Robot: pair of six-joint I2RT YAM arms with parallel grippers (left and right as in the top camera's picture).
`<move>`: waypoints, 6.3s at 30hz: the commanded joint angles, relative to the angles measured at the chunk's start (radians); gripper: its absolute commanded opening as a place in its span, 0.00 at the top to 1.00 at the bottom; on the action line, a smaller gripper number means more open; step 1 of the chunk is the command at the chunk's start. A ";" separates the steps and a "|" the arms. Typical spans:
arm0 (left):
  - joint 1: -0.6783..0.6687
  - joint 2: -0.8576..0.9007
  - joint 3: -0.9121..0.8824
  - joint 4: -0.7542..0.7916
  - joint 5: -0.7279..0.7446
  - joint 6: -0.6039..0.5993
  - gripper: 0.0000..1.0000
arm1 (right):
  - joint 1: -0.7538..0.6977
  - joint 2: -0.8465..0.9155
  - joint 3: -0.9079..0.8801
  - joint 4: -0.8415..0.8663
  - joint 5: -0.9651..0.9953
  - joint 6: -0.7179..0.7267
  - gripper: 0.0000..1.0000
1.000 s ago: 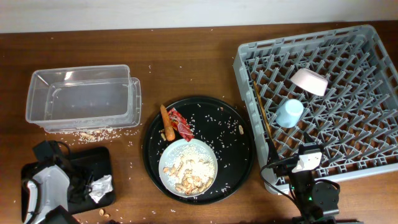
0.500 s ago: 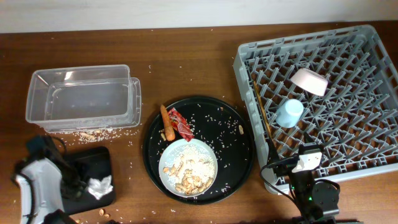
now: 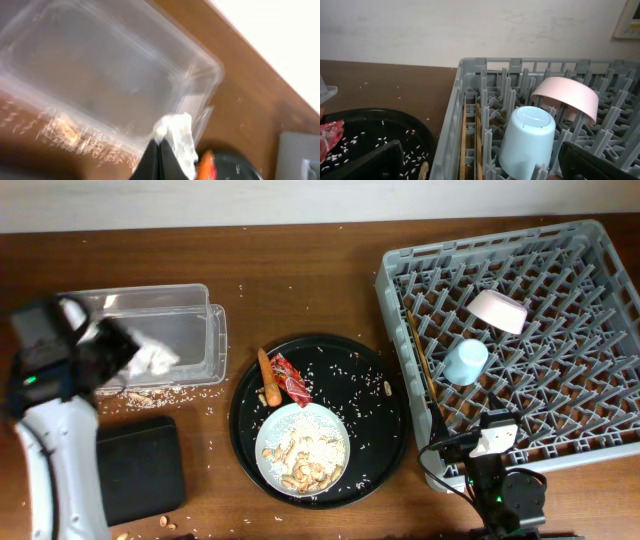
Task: Sort waste into correct bins and load items into the dishwasher rack
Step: 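Reach the left gripper to the red wrapper on the round tray, then grasp the red wrapper with the left gripper, then drop the red wrapper into the clear plastic bin, then move the left gripper back toward the carrot on the round tray, then carry the carrot with the left gripper onto the black rectangular tray, then grasp the rim of the white plate with the left gripper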
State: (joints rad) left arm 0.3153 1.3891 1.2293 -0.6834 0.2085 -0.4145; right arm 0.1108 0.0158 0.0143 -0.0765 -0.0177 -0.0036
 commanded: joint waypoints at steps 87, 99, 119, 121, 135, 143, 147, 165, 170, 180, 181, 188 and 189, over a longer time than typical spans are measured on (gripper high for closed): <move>-0.235 0.383 0.352 -0.203 -0.130 -0.108 0.51 | -0.006 -0.008 -0.009 0.002 -0.005 0.004 0.02; -0.623 0.520 0.293 -0.314 -0.225 0.050 0.62 | -0.006 -0.008 -0.009 0.002 -0.005 0.004 0.02; -0.686 0.748 0.290 -0.334 -0.213 0.157 0.77 | -0.006 -0.008 -0.009 0.002 -0.005 0.004 0.02; -0.685 0.744 0.295 -0.349 -0.212 0.154 0.87 | -0.006 -0.008 -0.009 0.002 -0.005 0.004 0.02; -0.390 0.388 0.507 -0.743 -0.270 0.046 0.93 | -0.006 -0.008 -0.009 0.002 -0.005 0.004 0.02; -0.146 0.204 0.289 -0.828 -0.311 -0.090 0.99 | -0.006 -0.008 -0.009 0.002 -0.005 0.004 0.02; -0.012 0.065 0.048 -0.724 -0.272 -0.196 0.99 | -0.006 -0.008 -0.009 0.002 -0.005 0.004 0.02; 0.200 -0.008 -0.119 -0.535 -0.018 -0.160 0.33 | -0.006 -0.008 -0.009 0.002 -0.005 0.004 0.02; 0.013 -0.008 0.013 -0.581 0.002 -0.093 0.37 | -0.006 -0.008 -0.009 0.002 -0.005 0.004 0.02; -0.824 0.106 0.017 -0.454 -0.360 -0.081 0.46 | -0.006 -0.008 -0.009 0.002 -0.005 0.004 0.02; -0.858 0.127 0.017 -0.443 -0.354 -0.061 0.46 | -0.006 -0.008 -0.009 0.002 -0.005 0.004 0.02; -1.086 0.286 0.017 -0.378 -0.272 0.079 0.48 | -0.006 -0.008 -0.009 0.002 -0.005 0.004 0.02; -1.107 0.300 0.017 -0.375 -0.272 0.079 0.50 | -0.006 -0.008 -0.009 0.002 -0.005 0.005 0.02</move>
State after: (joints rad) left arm -0.7052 1.6314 1.2366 -1.0637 -0.0689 -0.3882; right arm 0.1108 0.0158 0.0143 -0.0765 -0.0177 -0.0036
